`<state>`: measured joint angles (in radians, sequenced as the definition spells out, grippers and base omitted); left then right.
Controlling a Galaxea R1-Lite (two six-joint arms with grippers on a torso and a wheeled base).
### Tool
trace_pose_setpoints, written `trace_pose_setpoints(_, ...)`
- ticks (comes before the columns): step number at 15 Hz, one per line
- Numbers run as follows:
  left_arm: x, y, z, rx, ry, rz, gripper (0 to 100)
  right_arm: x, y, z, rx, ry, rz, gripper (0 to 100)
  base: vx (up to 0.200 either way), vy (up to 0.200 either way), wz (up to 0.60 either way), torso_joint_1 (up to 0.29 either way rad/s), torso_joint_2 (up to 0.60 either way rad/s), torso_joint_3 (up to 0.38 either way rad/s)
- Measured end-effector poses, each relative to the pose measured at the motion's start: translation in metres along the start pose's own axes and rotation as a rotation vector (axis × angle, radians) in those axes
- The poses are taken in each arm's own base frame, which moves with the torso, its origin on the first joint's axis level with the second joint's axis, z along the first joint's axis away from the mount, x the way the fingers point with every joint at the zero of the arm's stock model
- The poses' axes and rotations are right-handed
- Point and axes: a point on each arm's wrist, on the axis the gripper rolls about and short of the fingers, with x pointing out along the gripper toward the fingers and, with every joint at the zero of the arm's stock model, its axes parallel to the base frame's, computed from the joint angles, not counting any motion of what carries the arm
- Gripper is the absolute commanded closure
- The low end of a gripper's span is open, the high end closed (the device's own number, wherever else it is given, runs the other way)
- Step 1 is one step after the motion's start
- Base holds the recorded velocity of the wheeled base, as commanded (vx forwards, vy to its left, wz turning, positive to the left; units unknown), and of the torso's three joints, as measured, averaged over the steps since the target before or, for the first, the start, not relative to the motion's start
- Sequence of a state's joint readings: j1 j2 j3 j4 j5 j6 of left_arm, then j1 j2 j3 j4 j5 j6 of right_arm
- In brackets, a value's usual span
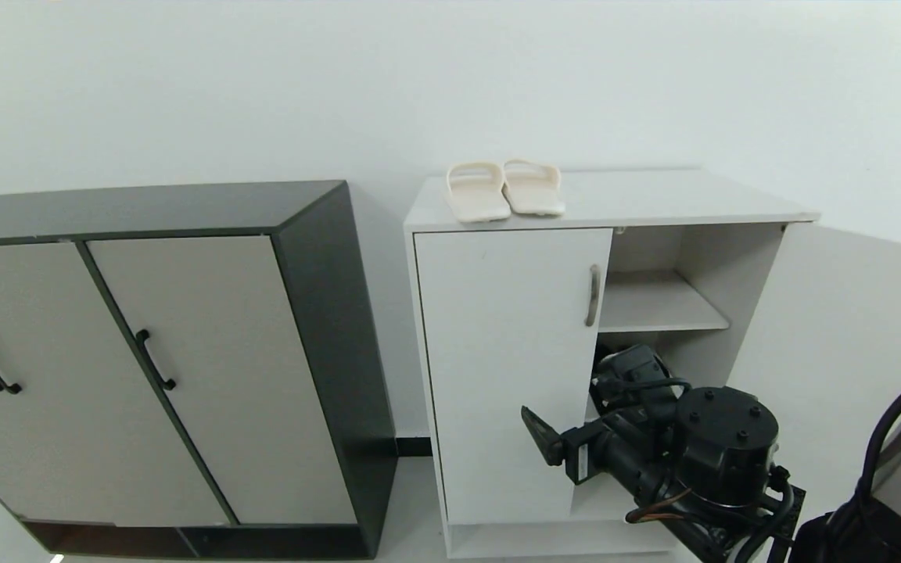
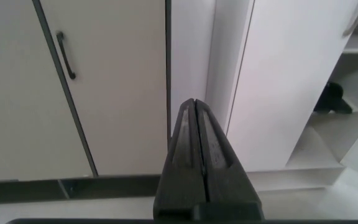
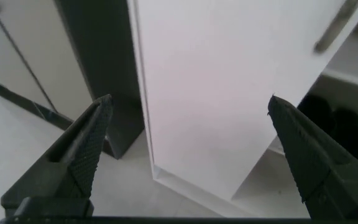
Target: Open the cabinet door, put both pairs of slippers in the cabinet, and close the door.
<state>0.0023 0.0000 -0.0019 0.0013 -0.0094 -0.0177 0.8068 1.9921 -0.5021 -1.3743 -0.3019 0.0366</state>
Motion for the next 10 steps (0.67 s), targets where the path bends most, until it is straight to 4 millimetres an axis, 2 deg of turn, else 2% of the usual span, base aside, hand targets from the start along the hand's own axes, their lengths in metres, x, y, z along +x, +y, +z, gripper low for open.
trace_pose_setpoints(4,0.0000,0.0000,-0.0002,0.000,0.001,-0.001,100,0.0003,-0.0008,-0.0005,0.001,0.003,-0.003,0,0.000,0.000,0.00,0.338,-0.48,-0.239)
trace_pose_setpoints(10,0.0000,0.0000,-0.0001,0.000,0.001,-0.001,100,0.0008,0.0001,-0.0023,0.000,0.007,-0.001,0,0.000,0.000,0.00,0.268,-0.50,-0.254)
